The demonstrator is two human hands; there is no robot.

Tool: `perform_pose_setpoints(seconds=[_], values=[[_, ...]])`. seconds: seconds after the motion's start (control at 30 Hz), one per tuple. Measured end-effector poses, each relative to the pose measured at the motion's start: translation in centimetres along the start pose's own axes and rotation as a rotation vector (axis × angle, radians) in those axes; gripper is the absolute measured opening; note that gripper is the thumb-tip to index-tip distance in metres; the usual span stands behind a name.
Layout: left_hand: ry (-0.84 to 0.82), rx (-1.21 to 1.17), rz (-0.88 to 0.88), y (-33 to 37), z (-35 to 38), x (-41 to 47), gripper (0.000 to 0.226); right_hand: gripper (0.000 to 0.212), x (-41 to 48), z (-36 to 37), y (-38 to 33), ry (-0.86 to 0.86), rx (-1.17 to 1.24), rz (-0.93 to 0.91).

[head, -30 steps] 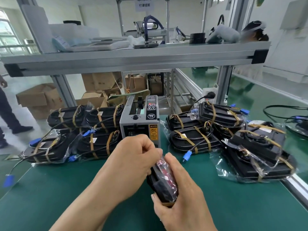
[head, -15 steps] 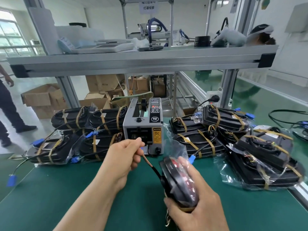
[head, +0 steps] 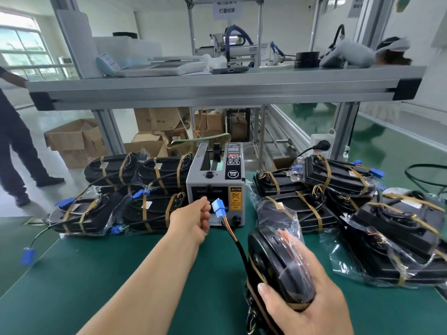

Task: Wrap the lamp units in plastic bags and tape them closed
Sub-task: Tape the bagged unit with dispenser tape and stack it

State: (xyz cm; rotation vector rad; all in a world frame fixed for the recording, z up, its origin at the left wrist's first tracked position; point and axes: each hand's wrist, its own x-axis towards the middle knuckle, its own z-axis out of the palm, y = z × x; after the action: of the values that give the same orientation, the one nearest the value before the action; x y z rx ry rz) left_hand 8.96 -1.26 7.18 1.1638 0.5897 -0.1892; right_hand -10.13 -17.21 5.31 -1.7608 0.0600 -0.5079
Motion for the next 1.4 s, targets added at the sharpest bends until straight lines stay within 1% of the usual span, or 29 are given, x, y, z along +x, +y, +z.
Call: perform_pose_setpoints(seconds=[0.1, 0.17, 0.23, 0.33, 0.43, 0.47, 0.53, 0.6, 0.67, 0.7, 0.77, 0.83, 0.9, 0.97, 1.03, 1.17, 1.27, 1.4], values=[[0.034, -0.041, -0.021, 0.2, 0.7, 0.0, 0.02, 0.088, 0.0, -0.1, 0.2, -0.038, 0.003, -0.028], [0.049, -0.093, -0.015, 0.1, 1.1, 0.1, 0.011, 0.087, 0.0, -0.1, 0.4, -0.074, -0.009, -0.064], [0.022, -0.143, 0.057, -0.1, 1.3, 0.3, 0.007, 0.086, -0.2, 0.1, 0.3, -0.09, -0.015, -0.101], [-0.021, -0.122, 0.18, -0.7, 1.2, 0.1, 0.016, 0.085, -0.3, 0.3, 0.3, -0.082, -0.026, -0.14], [0.042, -0.188, 0.191, -0.6, 1.1, -0.6, 0.021, 0.085, -0.1, 0.1, 0.2, -0.079, -0.003, -0.13], [0.046, -0.166, 0.204, -0.4, 0.9, -1.1, 0.022, 0.084, -0.1, -0.1, 0.2, -0.076, 0.004, -0.123], [-0.03, -0.086, 0.285, 0.0, 0.1, -2.4, 0.023, 0.082, 0.1, -0.3, 0.1, -0.072, 0.019, -0.116], [-0.146, -0.025, 0.41, 0.5, -1.4, -4.7, 0.027, 0.079, 0.2, -0.6, -0.1, -0.076, 0.036, -0.106], [-0.291, 0.054, 0.533, 0.9, -3.0, -7.4, 0.032, 0.078, 0.3, -0.7, -0.2, -0.088, 0.042, -0.097], [-0.378, 0.115, 0.566, 1.0, -3.6, -9.0, 0.03, 0.077, 0.3, -0.8, -0.3, -0.098, 0.045, -0.093], [-0.542, 0.29, 0.558, 0.9, -4.1, -12.1, 0.021, 0.076, 0.3, -0.7, -0.5, -0.113, 0.047, -0.089], [-0.624, 0.46, 0.51, 0.4, -4.0, -14.1, 0.026, 0.075, 0.2, -0.6, -0.6, -0.129, 0.039, -0.094], [-0.63, 0.534, 0.495, 0.0, -3.5, -15.2, 0.026, 0.076, 0.1, -0.5, -0.7, -0.14, 0.021, -0.108], [-0.625, 0.543, 0.495, 0.0, -3.0, -15.6, 0.018, 0.076, 0.0, -0.4, -0.6, -0.155, 0.014, -0.114], [-0.634, 0.552, 0.496, 0.1, -2.7, -15.6, 0.015, 0.077, -0.1, -0.3, -0.4, -0.162, 0.013, -0.121], [-0.641, 0.603, 0.498, 0.0, -2.4, -15.5, 0.022, 0.078, -0.2, -0.1, -0.2, -0.149, -0.009, -0.14], [-0.623, 0.593, 0.487, 0.0, -2.3, -15.4, 0.021, 0.078, -0.3, 0.0, -0.1, -0.148, -0.019, -0.148], [-0.617, 0.605, 0.494, -0.1, -2.4, -15.4, 0.027, 0.078, -0.3, 0.1, -0.1, -0.145, -0.019, -0.16]])
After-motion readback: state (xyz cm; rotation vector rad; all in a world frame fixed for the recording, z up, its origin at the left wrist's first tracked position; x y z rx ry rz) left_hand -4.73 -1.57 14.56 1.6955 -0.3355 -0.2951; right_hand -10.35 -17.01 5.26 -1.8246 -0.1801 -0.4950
